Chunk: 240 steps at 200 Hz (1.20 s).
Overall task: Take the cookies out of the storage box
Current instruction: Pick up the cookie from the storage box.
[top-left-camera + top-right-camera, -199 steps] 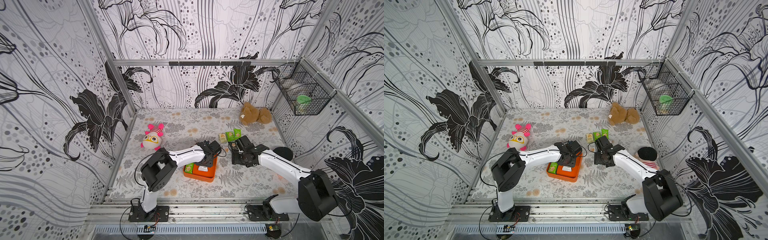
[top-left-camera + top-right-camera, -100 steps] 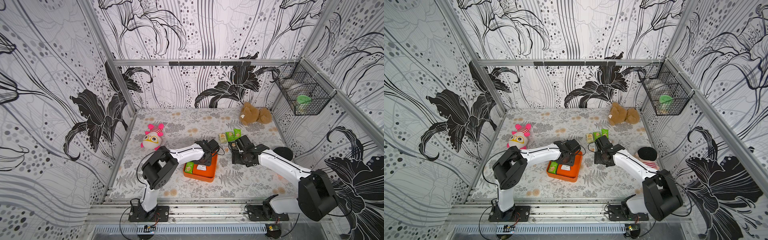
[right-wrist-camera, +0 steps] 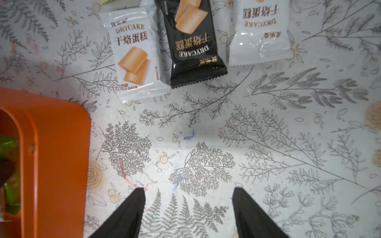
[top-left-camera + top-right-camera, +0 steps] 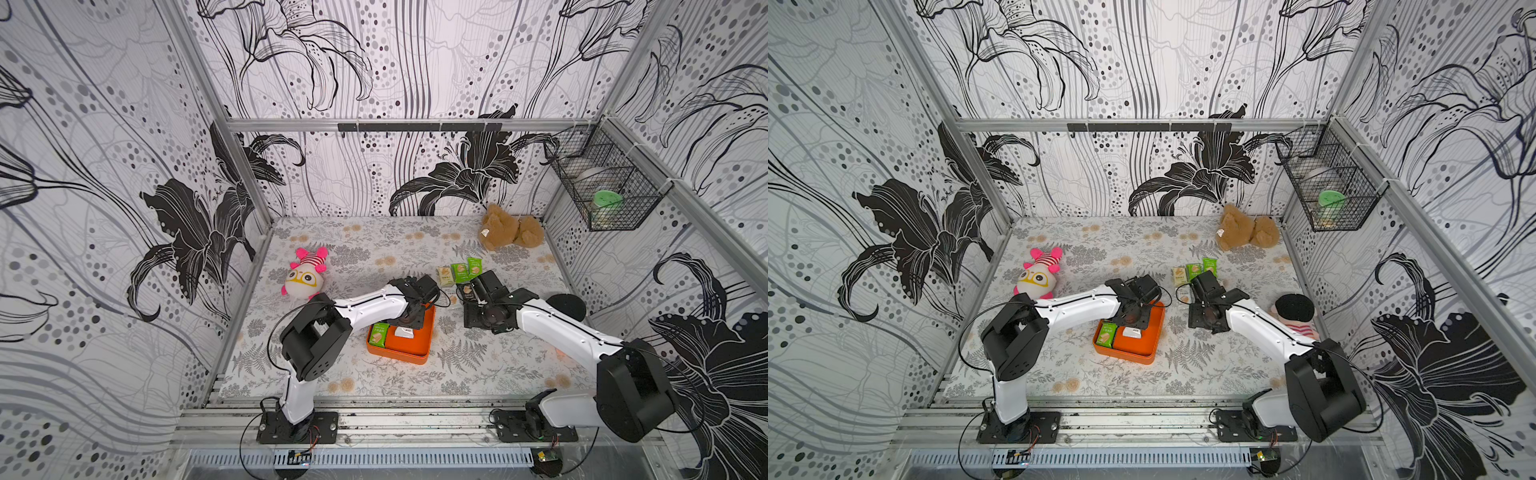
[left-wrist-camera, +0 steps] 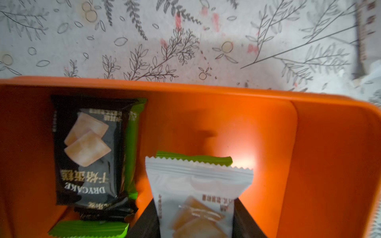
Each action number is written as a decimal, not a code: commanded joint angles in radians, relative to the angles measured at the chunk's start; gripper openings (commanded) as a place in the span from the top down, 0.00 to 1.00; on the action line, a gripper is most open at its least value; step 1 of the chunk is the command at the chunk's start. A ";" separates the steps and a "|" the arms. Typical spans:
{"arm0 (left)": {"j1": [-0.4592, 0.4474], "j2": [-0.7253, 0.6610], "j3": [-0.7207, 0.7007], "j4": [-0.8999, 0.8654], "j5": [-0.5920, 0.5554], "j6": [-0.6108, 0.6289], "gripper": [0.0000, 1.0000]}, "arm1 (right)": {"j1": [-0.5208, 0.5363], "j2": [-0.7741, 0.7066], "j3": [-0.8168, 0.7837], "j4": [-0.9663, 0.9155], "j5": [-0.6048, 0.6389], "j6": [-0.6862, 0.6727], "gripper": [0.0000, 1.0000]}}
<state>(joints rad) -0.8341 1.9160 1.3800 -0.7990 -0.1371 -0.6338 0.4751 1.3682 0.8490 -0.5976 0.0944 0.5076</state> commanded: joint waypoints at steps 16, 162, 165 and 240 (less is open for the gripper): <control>0.001 -0.032 0.042 -0.016 0.019 0.010 0.48 | -0.006 -0.004 0.021 -0.011 0.008 0.002 0.27; 0.013 0.070 0.038 0.026 0.034 0.007 0.40 | -0.007 0.019 0.041 -0.028 0.034 -0.035 0.27; 0.014 0.071 0.037 0.027 0.034 0.006 0.41 | -0.007 0.020 0.041 -0.028 0.036 -0.036 0.28; 0.015 0.026 0.049 0.019 0.039 -0.005 0.60 | -0.008 0.029 0.054 -0.033 0.044 -0.050 0.28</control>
<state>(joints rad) -0.8234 1.9774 1.4082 -0.7853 -0.0982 -0.6331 0.4721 1.3880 0.8719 -0.6052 0.1184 0.4767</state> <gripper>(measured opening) 0.425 0.725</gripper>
